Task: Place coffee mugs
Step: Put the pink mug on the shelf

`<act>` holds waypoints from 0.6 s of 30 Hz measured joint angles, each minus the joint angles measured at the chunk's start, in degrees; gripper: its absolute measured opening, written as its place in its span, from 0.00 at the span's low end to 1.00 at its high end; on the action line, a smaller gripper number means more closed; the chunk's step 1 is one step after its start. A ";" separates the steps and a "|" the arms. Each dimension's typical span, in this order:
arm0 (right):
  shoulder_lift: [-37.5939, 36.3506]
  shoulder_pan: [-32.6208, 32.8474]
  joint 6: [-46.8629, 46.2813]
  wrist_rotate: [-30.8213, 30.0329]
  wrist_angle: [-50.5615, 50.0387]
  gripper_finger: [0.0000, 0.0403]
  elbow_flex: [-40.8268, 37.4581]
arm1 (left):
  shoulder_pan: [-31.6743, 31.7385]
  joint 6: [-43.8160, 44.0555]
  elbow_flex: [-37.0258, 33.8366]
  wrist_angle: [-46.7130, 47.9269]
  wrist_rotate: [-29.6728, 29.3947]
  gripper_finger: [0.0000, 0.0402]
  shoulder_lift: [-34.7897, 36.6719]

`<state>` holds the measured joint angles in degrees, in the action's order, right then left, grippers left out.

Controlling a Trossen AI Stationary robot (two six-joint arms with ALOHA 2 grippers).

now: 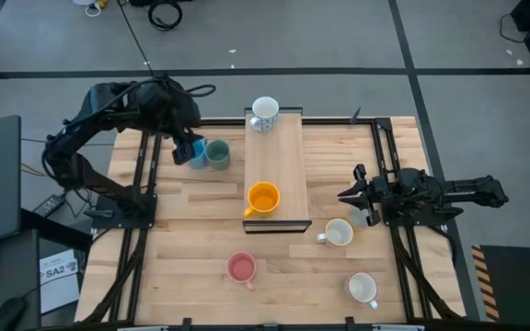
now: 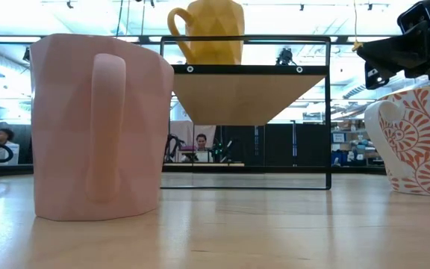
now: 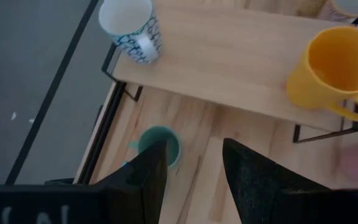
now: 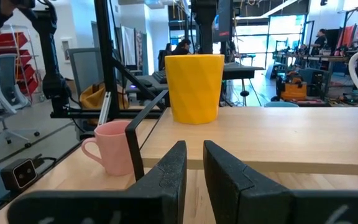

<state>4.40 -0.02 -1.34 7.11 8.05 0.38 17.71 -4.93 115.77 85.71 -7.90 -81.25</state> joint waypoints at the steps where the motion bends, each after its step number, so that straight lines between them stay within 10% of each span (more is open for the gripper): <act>1: 0.00 0.00 0.00 0.00 0.00 0.15 0.00 | 0.59 -0.38 0.00 0.15 0.00 0.40 0.00; 18: 0.00 0.01 0.00 0.00 0.00 0.15 0.00 | 14.10 -3.07 0.00 0.76 1.76 0.40 0.00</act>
<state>4.40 -0.01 -1.34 7.11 8.05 0.38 31.81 -8.00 115.77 86.47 -6.14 -81.25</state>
